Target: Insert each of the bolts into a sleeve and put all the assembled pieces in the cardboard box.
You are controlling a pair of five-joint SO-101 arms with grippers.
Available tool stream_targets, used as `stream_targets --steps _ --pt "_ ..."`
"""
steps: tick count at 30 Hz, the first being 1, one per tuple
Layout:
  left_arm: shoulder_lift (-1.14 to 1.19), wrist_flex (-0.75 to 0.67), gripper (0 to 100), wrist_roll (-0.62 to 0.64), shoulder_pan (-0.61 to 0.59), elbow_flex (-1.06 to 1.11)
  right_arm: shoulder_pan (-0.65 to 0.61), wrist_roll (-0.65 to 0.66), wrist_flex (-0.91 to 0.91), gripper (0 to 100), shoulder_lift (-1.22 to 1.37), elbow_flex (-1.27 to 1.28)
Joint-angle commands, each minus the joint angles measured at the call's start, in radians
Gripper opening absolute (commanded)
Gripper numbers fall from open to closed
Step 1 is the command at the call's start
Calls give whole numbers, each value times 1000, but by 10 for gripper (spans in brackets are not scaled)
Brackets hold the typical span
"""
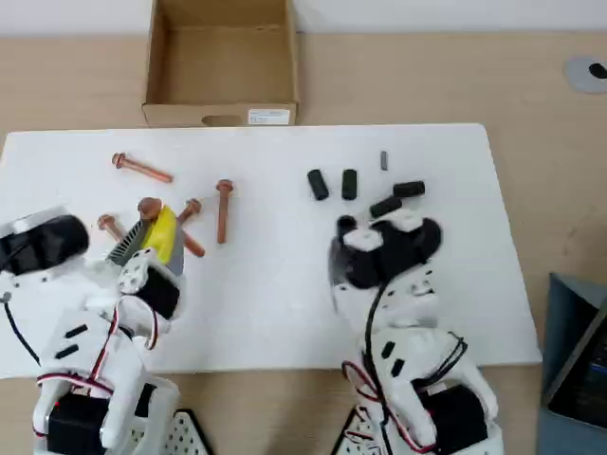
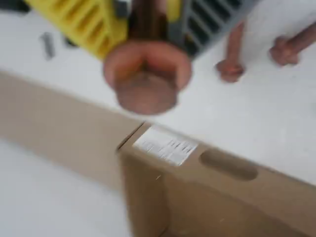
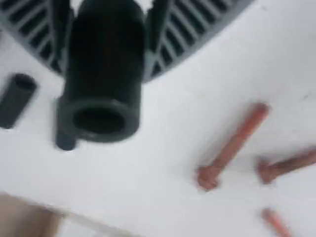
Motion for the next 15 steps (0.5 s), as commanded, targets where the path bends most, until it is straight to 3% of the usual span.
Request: stream_targets --steps 1,10,15 --pt "-10 -91 2 72 15 -5 -84 -3 -31 9 -90 13" --pt "-8 -164 2 94 252 -44 -292 0 -74 9 -88 59" --pt "-8 -164 2 92 282 -80 -334 63 -74 9 -93 85"
